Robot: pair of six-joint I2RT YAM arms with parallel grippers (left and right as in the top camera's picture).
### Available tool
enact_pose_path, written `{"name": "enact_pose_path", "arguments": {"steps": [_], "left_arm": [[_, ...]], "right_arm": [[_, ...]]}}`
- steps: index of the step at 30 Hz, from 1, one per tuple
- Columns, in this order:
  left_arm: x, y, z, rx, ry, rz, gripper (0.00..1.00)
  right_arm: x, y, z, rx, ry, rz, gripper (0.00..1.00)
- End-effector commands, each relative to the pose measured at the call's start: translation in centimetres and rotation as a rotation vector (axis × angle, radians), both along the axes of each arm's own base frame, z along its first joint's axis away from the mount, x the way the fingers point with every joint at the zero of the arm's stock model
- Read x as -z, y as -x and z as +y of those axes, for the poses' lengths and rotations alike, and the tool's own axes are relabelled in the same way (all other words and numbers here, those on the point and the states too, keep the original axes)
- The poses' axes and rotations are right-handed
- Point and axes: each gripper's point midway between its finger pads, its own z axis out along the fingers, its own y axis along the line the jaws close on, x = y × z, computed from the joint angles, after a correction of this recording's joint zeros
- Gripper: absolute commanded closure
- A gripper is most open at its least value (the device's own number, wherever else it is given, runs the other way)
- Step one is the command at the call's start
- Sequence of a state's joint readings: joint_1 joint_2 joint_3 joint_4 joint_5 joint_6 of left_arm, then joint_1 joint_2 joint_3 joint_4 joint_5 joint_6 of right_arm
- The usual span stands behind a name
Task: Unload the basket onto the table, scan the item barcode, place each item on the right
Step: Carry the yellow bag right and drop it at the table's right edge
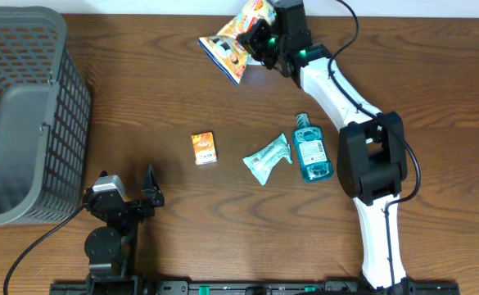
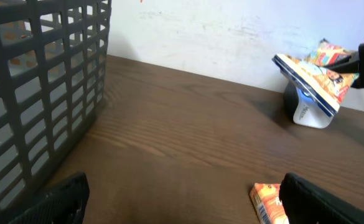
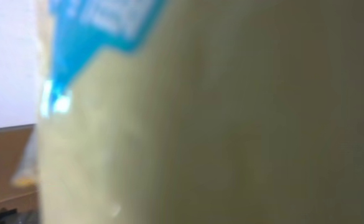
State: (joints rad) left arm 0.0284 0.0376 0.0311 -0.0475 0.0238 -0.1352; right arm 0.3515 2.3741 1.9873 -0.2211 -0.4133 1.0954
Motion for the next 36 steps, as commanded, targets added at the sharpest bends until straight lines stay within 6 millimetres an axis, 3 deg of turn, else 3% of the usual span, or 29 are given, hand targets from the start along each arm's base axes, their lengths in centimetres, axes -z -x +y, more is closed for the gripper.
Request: {"name": "enact_pose_path", "arguments": {"steps": [1, 9, 12, 16, 18, 21, 23, 26, 29, 32, 34, 36], "left_arm": [[1.8, 0.1, 0.1, -0.009, 0.009, 0.047, 0.02], [1.8, 0.1, 0.1, -0.009, 0.009, 0.047, 0.02], [1.8, 0.1, 0.1, -0.009, 0.009, 0.047, 0.02], [1.8, 0.1, 0.1, -0.009, 0.009, 0.047, 0.02], [1.8, 0.1, 0.1, -0.009, 0.009, 0.047, 0.02], [1.8, 0.1, 0.1, -0.009, 0.009, 0.047, 0.02], [1.8, 0.1, 0.1, -0.009, 0.009, 0.047, 0.02], [1.8, 0.1, 0.1, -0.009, 0.009, 0.047, 0.02], [1.8, 0.1, 0.1, -0.009, 0.009, 0.047, 0.02], [1.8, 0.1, 0.1, -0.009, 0.009, 0.047, 0.02], [1.8, 0.1, 0.1, -0.009, 0.009, 0.047, 0.02], [1.8, 0.1, 0.1, -0.009, 0.009, 0.047, 0.02]], "right_arm": [[-0.3, 0.4, 0.9, -0.04, -0.037, 0.02, 0.99], [-0.4, 2.1, 1.8, -0.137, -0.098, 0.079, 0.99], [0.3, 2.9, 0.6, -0.163, -0.092, 0.135, 0.99], [0.6, 4.3, -2.8, -0.181, -0.036, 0.207, 0.99], [-1.0, 4.8, -4.7, -0.206, -0.017, 0.183, 0.99], [-5.4, 5.5, -7.3, -0.254, -0.049, 0.104, 0.99], [-8.1, 6.0, -10.6, -0.225, -0.027, 0.076, 0.99], [-9.4, 6.6, -17.6, -0.099, 0.136, 0.062, 0.99], [-8.0, 8.7, -28.4, 0.19, 0.408, 0.216, 0.99], [-6.5, 12.2, -38.2, 0.425, 0.627, 0.387, 0.99], [-5.4, 14.4, -43.4, 0.541, 0.744, 0.487, 0.99], [-4.1, 16.5, -47.2, 0.617, 0.821, 0.576, 0.99]]}}
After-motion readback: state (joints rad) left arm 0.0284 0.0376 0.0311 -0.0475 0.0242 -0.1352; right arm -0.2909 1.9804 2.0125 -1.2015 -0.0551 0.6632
